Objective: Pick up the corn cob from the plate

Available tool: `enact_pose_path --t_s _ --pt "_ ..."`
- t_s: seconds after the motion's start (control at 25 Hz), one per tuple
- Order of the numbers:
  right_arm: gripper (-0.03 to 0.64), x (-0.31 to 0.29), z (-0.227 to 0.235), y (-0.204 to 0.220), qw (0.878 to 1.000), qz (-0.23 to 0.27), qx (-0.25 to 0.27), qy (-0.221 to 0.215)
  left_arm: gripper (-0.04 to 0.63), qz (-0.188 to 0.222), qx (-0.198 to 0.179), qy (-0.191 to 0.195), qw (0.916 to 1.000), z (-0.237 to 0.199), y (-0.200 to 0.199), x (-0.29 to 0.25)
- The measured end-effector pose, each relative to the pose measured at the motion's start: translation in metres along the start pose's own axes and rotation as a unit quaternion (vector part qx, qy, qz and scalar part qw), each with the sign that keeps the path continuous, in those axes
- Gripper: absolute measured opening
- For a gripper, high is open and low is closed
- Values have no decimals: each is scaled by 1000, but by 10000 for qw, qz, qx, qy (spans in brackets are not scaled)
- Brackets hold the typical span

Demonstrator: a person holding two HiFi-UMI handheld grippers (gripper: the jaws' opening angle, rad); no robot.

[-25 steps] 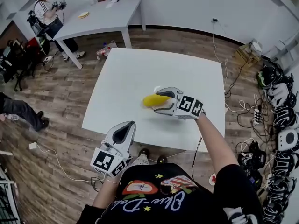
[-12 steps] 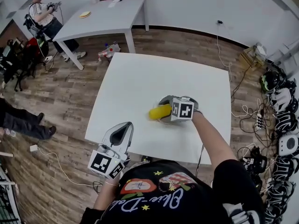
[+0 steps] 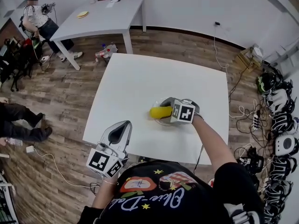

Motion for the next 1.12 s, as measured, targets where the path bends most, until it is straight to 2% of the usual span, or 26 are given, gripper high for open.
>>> enact_pose_path --t_s 0.12,0.2,0.24,0.36,0.48,0.6,0.8,0.84,0.92,1.12 --pt "273 25 -6 11 9935 691 -856 289 -5 29 6 112 9999 1 1 -1" --pt "272 46 -13 21 9784 1308 -1516 518 -5 35 -3 207 9998 1 0 -4" --pt "270 56 -19 26 9668 1660 -1841 622 -5 42 -12 267 9996 2 0 -5" --pt "267 83 -44 40 9212 2689 -2668 894 -5 86 -83 494 9987 5 1 -11" --pt "267 106 -76 48 8753 3418 -3205 1193 -5 99 -117 701 9974 11 0 -18" --pt "267 123 -110 55 8324 3886 -3646 1523 -5 73 -180 889 9959 18 -2 -27" --pt "267 136 -157 64 7663 4323 -4327 1967 -5 39 -218 1038 9944 23 -2 -34" --pt "267 139 -163 65 7580 4369 -4396 2034 -5 30 -226 1038 9943 23 -2 -34" --pt "267 142 -173 66 7495 4379 -4481 2137 -5 10 -226 1048 9942 24 -1 -34" --pt "267 148 -179 68 7449 4370 -4542 2188 -5 -8 -226 1105 9936 27 0 -35"
Point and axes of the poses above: the fingertips, and each gripper's own axes: x backward along the fingers, z to its right, y out of its underside, the point moved 10 cm from there along x, backward along the fingers, and after that the axes turned 12 degrees about -z, right-handed, at the moved point
